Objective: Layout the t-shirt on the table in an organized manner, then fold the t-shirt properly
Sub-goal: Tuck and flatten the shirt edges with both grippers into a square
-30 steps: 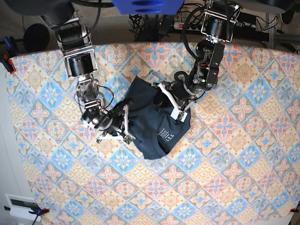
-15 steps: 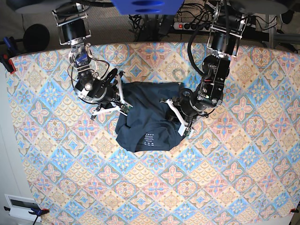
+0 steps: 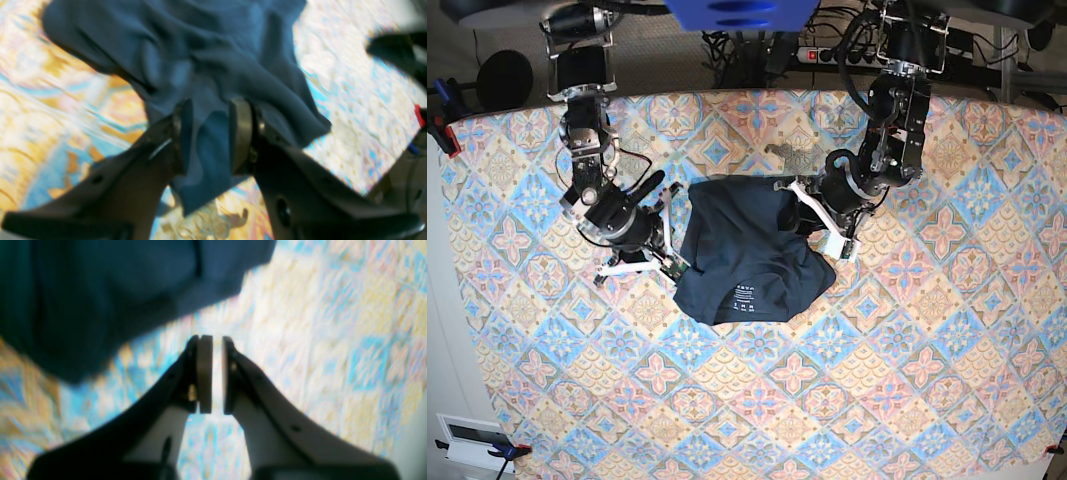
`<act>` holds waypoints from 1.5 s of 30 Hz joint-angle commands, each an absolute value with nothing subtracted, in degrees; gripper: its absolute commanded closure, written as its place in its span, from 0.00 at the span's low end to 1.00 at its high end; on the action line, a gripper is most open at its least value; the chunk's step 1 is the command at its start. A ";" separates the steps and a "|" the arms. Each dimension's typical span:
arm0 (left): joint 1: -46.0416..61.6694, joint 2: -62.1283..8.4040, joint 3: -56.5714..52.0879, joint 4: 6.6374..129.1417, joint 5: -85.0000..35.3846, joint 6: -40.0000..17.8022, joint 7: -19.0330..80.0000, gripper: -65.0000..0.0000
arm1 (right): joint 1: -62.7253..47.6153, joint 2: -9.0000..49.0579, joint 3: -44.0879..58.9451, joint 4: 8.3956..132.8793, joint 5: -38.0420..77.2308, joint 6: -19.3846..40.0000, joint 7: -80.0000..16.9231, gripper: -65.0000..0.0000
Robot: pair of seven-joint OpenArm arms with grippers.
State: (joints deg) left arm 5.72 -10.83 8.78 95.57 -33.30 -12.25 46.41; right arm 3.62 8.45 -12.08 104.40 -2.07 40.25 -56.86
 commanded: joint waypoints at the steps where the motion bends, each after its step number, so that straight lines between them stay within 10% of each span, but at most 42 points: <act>1: 4.97 -10.86 8.66 95.69 -32.66 -12.62 45.23 0.74 | 5.05 8.48 -12.35 105.54 -0.75 40.00 -56.04 0.93; 20: 6.29 -10.77 8.66 89.01 -24.40 -12.44 45.23 0.74 | 10.33 -3.03 -19.65 93.41 0.48 40.00 -55.52 0.93; 45: 9.63 -13.23 8.57 89.63 -24.66 -12.62 45.14 0.74 | 18.07 6.02 -4.18 76.44 0.40 40.00 -46.20 0.93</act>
